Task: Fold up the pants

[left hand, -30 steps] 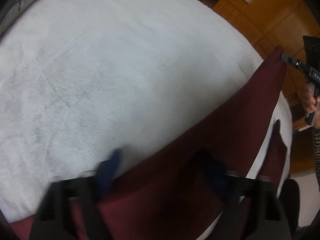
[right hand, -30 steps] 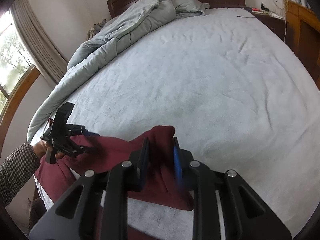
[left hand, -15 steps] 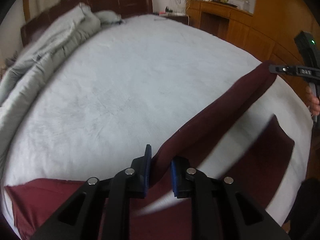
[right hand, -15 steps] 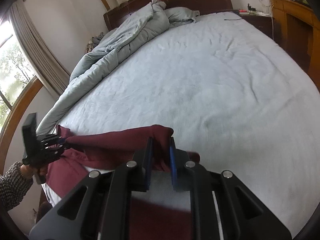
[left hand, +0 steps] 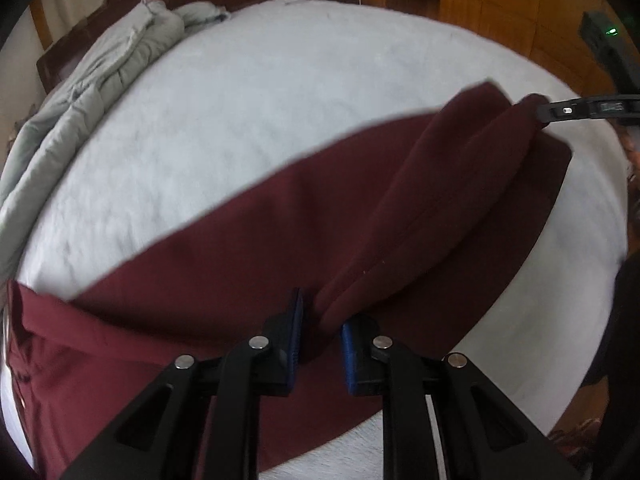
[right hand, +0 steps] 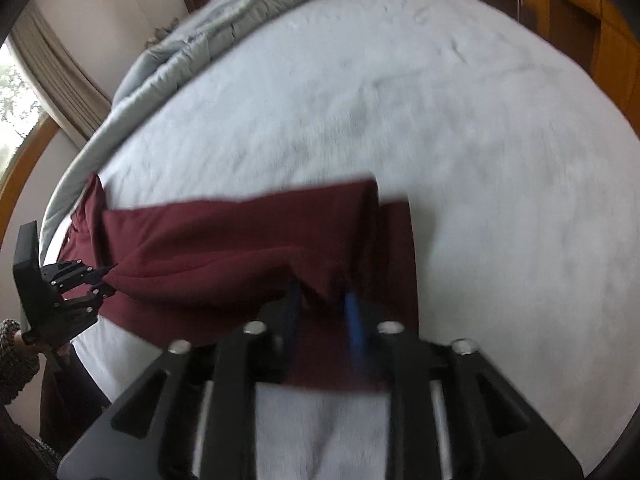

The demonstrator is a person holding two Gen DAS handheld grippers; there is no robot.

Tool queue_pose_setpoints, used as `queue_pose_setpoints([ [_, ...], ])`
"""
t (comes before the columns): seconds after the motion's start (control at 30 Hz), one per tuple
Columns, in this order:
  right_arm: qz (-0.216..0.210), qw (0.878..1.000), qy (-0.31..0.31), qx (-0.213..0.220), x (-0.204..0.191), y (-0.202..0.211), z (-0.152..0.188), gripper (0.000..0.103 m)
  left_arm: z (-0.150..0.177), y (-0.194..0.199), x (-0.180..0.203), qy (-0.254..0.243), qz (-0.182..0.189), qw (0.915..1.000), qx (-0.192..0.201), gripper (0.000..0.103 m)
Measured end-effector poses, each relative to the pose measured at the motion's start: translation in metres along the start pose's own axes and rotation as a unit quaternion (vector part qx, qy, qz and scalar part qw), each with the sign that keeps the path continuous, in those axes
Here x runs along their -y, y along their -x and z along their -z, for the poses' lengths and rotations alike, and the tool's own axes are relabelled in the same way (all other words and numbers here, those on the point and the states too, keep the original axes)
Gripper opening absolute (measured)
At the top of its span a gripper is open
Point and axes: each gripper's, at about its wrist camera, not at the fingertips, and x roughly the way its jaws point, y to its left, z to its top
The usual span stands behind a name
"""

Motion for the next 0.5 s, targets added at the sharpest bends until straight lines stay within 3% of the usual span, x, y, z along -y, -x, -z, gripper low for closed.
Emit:
queue_pose_setpoints([
  [0.1,-0.013,1.0,-0.013,-0.002,-0.001,0.011,0.013,0.056,0.004,-0.006,0.003,-0.006,-0.013,0.9998,0.011,0.017],
  [0.17,-0.049,0.998,-0.047,0.011,0.003,0.02,0.016,0.071,0.004,-0.008,0.004,-0.004,-0.013,0.9998,0.012,0.017],
  [0.2,-0.065,0.996,-0.064,0.013,0.006,0.021,0.017,0.072,0.004,-0.009,0.003,-0.001,-0.011,0.9999,0.012,0.017],
  [0.27,-0.091,0.991,-0.095,0.011,0.011,0.017,0.012,0.071,0.005,-0.008,0.004,0.0,-0.008,0.9999,0.011,0.018],
  [0.37,-0.066,0.992,-0.109,-0.01,0.015,0.002,0.004,0.072,0.004,-0.009,0.002,-0.002,-0.009,0.9999,0.011,0.018],
  [0.43,-0.076,0.99,-0.116,-0.034,0.015,-0.014,0.002,0.07,0.004,-0.008,0.003,-0.003,-0.011,0.9999,0.01,0.019],
  [0.47,-0.072,0.989,-0.122,-0.049,0.014,-0.023,0.001,0.061,0.006,-0.008,0.003,-0.001,-0.011,0.9999,0.01,0.019],
  [0.5,-0.055,0.991,-0.113,-0.055,0.01,-0.028,0.001,0.042,0.005,-0.008,0.003,0.002,-0.01,0.9999,0.009,0.019],
])
